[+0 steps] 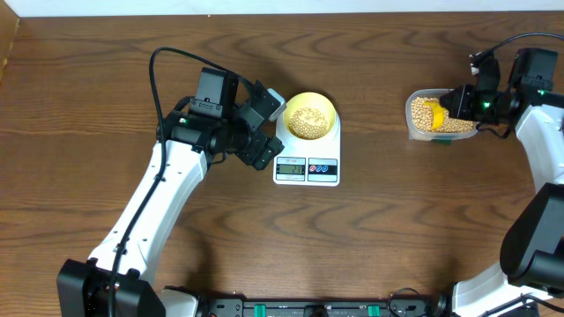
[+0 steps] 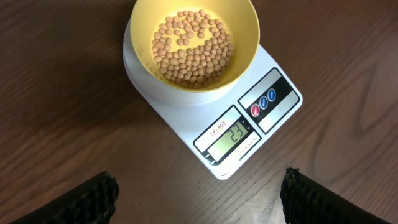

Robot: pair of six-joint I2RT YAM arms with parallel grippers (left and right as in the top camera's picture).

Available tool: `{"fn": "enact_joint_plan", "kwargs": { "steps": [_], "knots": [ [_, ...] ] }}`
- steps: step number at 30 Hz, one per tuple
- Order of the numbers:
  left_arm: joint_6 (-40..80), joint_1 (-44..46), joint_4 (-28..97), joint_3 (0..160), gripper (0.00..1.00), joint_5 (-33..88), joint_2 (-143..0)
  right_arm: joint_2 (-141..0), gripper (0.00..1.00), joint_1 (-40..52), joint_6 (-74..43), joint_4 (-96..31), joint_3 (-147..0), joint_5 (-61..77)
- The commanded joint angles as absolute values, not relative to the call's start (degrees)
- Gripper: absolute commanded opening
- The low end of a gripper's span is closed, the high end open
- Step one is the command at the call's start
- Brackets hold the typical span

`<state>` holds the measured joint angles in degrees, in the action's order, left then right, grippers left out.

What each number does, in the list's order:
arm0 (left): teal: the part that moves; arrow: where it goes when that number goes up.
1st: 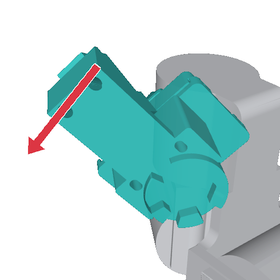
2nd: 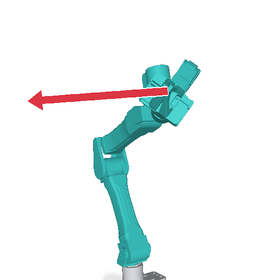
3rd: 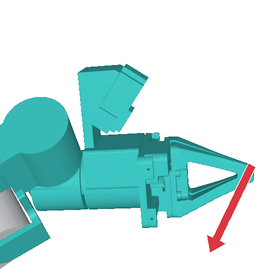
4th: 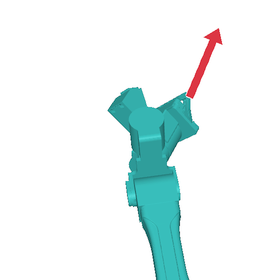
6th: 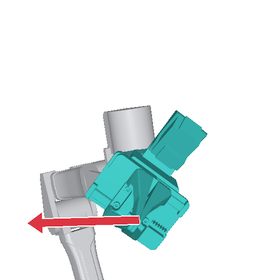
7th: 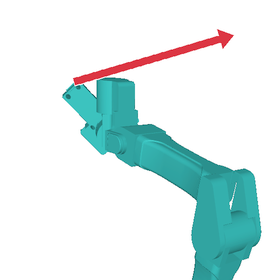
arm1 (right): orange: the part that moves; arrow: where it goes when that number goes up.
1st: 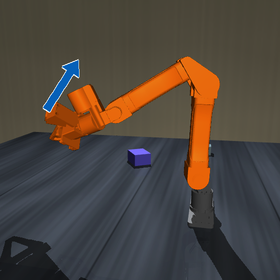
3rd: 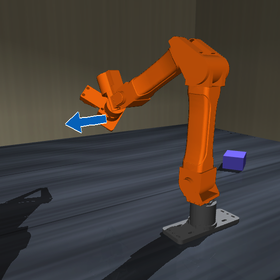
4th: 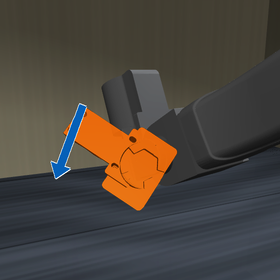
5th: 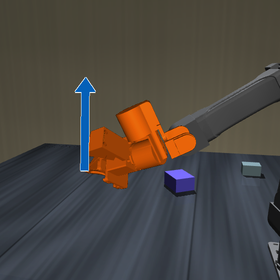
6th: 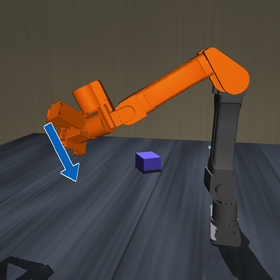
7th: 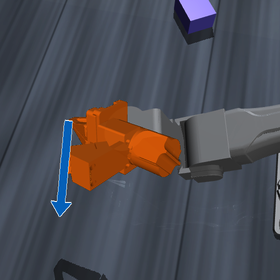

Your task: Scoop item into bowl and weigh 50g on scale

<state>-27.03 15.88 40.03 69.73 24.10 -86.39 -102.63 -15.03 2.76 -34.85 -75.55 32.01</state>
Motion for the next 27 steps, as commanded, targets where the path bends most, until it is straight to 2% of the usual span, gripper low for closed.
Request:
{"fn": "enact_joint_plan", "kwargs": {
  "steps": [1,27],
  "knots": [
    [-27.40,15.66,40.03,69.10,0.86,24.84,-86.15,-104.55,0.01,-15.73,4.47,-35.31,-75.20,34.37],
    [-27.40,15.66,40.03,69.10,0.86,24.86,-86.15,-104.79,0.01,-20.75,4.43,-35.53,-75.20,43.81]
  ]
}}
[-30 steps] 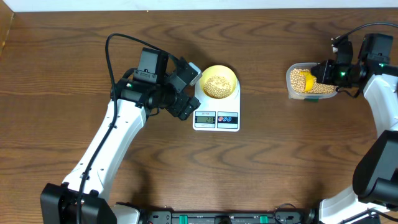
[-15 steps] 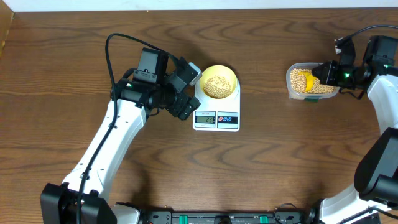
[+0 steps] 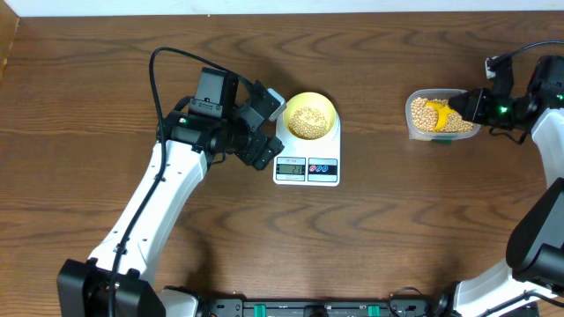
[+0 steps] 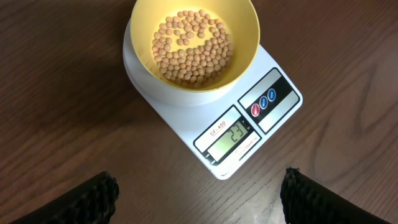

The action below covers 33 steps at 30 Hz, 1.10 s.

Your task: Scoop item into bowl and weigh 50g on scale

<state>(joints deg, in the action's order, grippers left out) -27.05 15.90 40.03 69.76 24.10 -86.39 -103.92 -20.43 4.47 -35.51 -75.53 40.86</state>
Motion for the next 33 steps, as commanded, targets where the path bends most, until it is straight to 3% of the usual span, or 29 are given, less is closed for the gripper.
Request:
{"fn": "enact_joint_plan", "kwargs": {
  "steps": [1,33],
  "knots": [
    [-27.40,15.66,40.03,69.10,0.85,24.84,-86.15,-104.92,0.01,-20.75,4.12,-35.40,-75.20,44.05],
    [-27.40,15.66,40.03,69.10,0.86,24.84,-86.15,-110.91,0.01,-21.78,-1.67,-31.48,-75.20,48.69]
  ]
}}
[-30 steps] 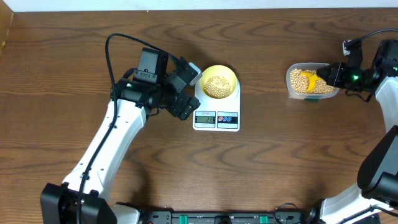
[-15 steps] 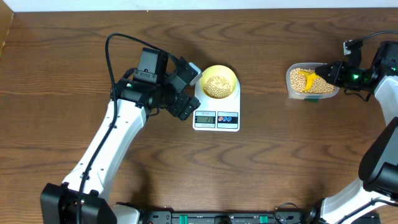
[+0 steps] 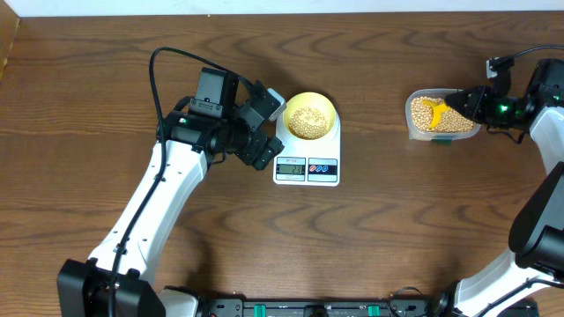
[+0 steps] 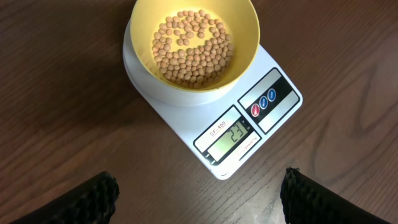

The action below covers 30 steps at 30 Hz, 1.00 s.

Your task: Scoop item into bowl and weigh 50g on scale

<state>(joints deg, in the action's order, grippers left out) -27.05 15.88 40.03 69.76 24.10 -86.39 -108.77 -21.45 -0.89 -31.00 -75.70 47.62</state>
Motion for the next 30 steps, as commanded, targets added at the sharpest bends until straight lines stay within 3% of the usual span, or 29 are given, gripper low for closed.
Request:
{"fn": "enact_joint_plan", "kwargs": {
  "steps": [1,30],
  "knots": [
    [-27.40,15.66,40.03,69.10,0.86,24.84,-86.15,-110.91,0.01,-22.11,-1.69,-31.46,-75.20,48.90],
    [-27.40,15.66,40.03,69.10,0.86,24.84,-86.15,-110.91,0.01,-30.06,-1.72,-31.42,-75.20,62.17]
  ]
}}
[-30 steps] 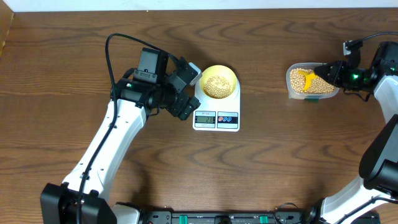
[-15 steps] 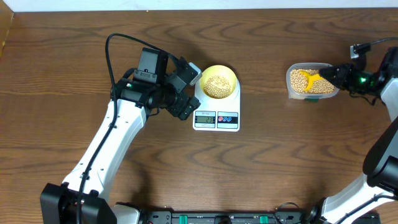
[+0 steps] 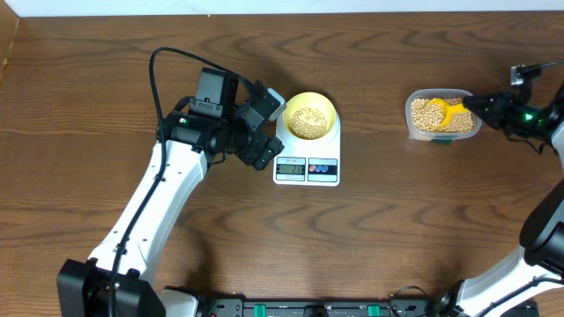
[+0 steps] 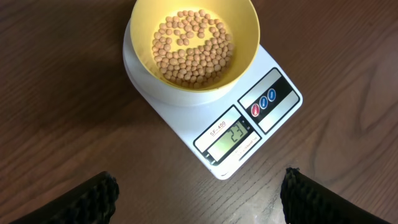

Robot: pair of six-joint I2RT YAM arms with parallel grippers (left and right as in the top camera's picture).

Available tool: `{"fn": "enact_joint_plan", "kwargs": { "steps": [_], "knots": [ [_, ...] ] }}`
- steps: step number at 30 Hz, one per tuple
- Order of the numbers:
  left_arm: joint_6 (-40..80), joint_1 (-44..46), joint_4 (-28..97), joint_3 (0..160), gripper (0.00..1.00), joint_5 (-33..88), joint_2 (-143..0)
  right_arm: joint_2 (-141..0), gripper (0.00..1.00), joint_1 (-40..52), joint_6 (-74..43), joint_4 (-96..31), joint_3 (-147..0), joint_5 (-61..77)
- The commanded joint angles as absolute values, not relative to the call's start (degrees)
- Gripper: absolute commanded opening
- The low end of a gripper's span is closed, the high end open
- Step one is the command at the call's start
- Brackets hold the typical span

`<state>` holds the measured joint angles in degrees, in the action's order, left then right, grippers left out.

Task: Scoop item into bowl and weigh 50g on scale
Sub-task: 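Lift the filled yellow scoop up out of the soybean tub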

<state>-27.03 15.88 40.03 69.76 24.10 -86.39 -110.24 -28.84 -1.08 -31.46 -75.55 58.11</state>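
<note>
A yellow bowl partly filled with chickpeas sits on the white scale; in the left wrist view the bowl tops the scale, whose display reads 23. My left gripper hovers open just left of the scale, nothing between its fingers. At the far right, a clear container of chickpeas holds a yellow scoop. My right gripper is shut on the scoop's handle, the scoop's bowl resting in the chickpeas.
The brown wooden table carries only the scale and the container. The left arm crosses the left half of the table. The right arm reaches in from the right edge.
My right arm has drawn back to the right, and the scoop now lies flatter and further right in the container. The left gripper, bowl and scale reading of 23 are unchanged.
The right gripper stood over the container with the yellow scoop dug into the chickpeas. At each later moment the arm was further right, the scoop still in the container. The left gripper stayed open beside the scale, which read 23 throughout.
</note>
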Motion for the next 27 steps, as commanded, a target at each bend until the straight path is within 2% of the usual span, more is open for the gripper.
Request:
{"fn": "enact_joint_plan", "kwargs": {
  "steps": [1,27],
  "knots": [
    [-27.40,15.66,40.03,69.10,0.86,24.84,-86.15,-110.91,0.01,-30.26,-1.69,-31.46,-75.20,62.17],
    [-27.40,15.66,40.03,69.10,0.86,24.84,-86.15,-110.91,0.01,-31.24,-4.93,-27.55,-75.20,68.66]
  ]
}}
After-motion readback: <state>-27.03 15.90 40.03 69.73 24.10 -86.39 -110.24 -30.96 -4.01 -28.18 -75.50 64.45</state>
